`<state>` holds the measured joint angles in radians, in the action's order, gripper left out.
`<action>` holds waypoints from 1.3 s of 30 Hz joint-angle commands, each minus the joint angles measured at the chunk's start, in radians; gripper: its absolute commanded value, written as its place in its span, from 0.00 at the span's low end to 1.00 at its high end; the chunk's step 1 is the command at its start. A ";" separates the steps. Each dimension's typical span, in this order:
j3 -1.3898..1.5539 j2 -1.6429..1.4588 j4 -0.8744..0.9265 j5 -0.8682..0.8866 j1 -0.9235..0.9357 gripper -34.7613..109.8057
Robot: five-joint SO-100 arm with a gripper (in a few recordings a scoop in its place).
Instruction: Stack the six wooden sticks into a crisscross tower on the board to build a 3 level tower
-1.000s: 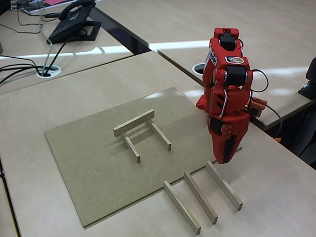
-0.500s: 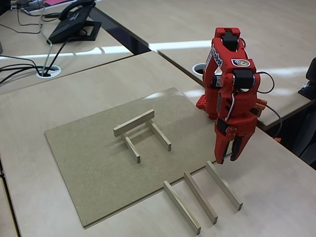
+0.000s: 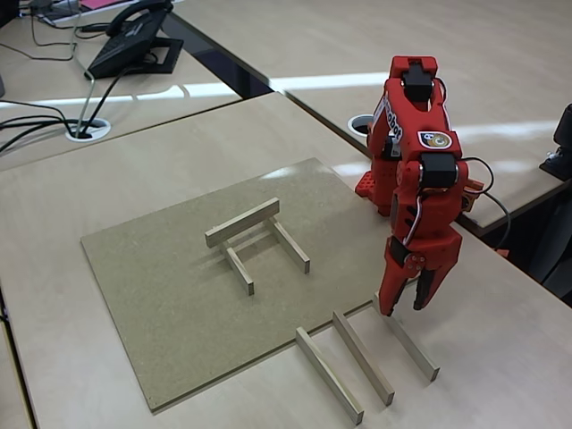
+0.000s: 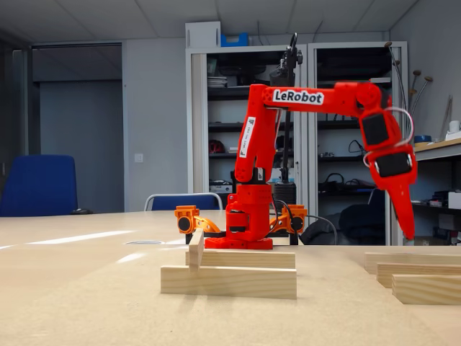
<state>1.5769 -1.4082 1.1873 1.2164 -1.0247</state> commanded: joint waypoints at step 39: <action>-0.008 0.127 -0.183 0.018 0.015 0.24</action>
<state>1.6276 -1.2671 0.9710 1.2257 -1.0140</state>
